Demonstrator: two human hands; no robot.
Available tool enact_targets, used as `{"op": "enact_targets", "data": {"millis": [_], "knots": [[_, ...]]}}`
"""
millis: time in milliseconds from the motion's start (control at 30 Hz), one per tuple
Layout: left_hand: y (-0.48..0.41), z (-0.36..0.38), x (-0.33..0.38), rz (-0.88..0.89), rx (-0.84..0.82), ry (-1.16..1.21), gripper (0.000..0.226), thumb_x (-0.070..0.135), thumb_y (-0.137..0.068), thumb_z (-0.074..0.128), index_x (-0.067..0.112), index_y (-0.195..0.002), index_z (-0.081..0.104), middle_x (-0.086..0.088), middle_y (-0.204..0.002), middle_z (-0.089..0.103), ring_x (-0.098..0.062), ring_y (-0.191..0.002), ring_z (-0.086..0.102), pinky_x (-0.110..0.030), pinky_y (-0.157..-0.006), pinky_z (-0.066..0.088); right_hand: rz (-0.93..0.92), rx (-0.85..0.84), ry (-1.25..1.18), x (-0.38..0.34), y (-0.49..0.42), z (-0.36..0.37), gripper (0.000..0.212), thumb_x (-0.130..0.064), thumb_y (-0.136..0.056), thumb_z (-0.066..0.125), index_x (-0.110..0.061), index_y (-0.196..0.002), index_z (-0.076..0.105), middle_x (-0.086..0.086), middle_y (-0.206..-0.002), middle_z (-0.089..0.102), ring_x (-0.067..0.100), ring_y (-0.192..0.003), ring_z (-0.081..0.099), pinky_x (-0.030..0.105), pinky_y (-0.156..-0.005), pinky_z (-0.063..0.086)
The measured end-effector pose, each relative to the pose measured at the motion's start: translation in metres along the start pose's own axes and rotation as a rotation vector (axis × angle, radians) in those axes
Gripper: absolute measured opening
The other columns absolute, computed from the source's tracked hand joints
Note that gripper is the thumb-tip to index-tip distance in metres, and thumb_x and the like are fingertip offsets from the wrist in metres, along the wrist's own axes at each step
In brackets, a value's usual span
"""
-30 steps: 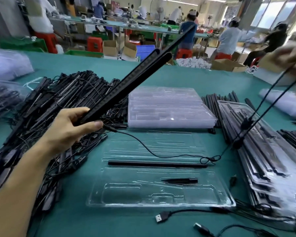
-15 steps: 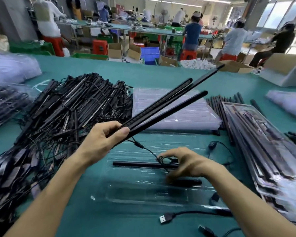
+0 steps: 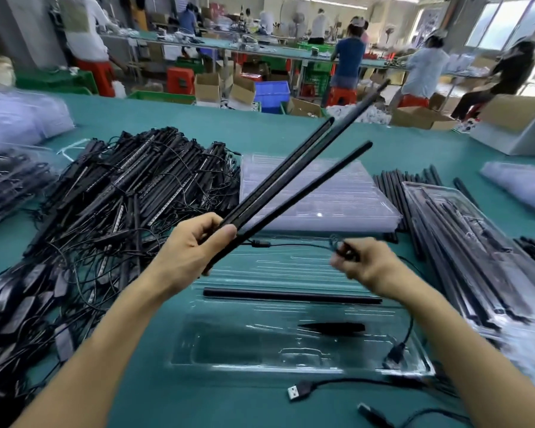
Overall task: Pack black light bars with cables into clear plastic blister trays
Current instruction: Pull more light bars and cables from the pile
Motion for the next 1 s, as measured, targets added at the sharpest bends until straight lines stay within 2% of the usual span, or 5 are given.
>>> {"op": "enact_targets", "data": {"millis": [200,467,800,933,1000], "knots": [[0.014,0.019,0.004,0.171,-0.128,-0.405,0.045,0.075,-0.076,0.058,0.031,-0.084,0.051,0.011,-0.059,0.055,-0.007,-0.049,0.044,-0.026,-0.048,0.038,0.064,0.363,-0.25,0.021,-0.001,-0.098,0.008,-0.009,-0.08,0.076,-0.007,-0.082,0.068,0.002,-0.061,0.063,0.012,-0.053,0.054,0.021,-0.048,0.042],[0.05,0.055,0.013,0.718,-0.088,-0.946,0.028,0.052,-0.089,0.048,0.029,-0.104,0.047,0.008,-0.076,0.066,-0.016,-0.061,0.065,-0.028,-0.043,0.048,0.056,0.074,-0.288,0.02,0.005,-0.115,0.016,0.001,-0.072,0.079,-0.01,-0.083,0.074,0.003,-0.07,0.072,0.007,-0.055,0.059,0.013,-0.047,0.044],[0.055,0.07,-0.021,0.589,0.112,-1.255,0.04,0.015,-0.07,0.065,0.011,-0.11,0.064,-0.006,-0.085,0.057,-0.024,-0.065,0.057,-0.035,-0.051,0.048,-0.201,0.203,0.242,-0.032,0.022,-0.105,0.025,-0.043,-0.078,0.075,-0.029,-0.059,0.065,-0.01,-0.046,0.051,0.003,-0.042,0.044,0.017,-0.043,0.032],[0.05,0.068,-0.041,0.429,-0.005,-1.235,0.061,0.039,-0.058,0.09,0.012,-0.108,0.068,-0.005,-0.09,0.056,-0.025,-0.072,0.056,-0.037,-0.055,0.053,-0.129,0.136,0.415,-0.01,0.026,-0.065,0.039,-0.054,-0.08,0.069,-0.018,-0.068,0.061,-0.003,-0.058,0.059,0.015,-0.056,0.056,0.031,-0.056,0.043],[0.051,0.07,-0.044,0.401,-0.037,-1.222,0.06,0.064,-0.078,0.065,0.017,-0.115,0.063,-0.003,-0.093,0.057,-0.024,-0.077,0.056,-0.036,-0.062,0.054,-0.066,0.11,0.461,0.006,0.028,-0.048,0.036,-0.057,-0.082,0.066,-0.025,-0.067,0.058,-0.005,-0.065,0.059,0.014,-0.062,0.057,0.032,-0.059,0.043]]}}
Point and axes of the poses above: each hand's wrist, its own y-axis away from the middle knuckle, its own z-axis out of the palm, x = y × z, the point moved 10 cm from there along -y, towards the middle knuckle
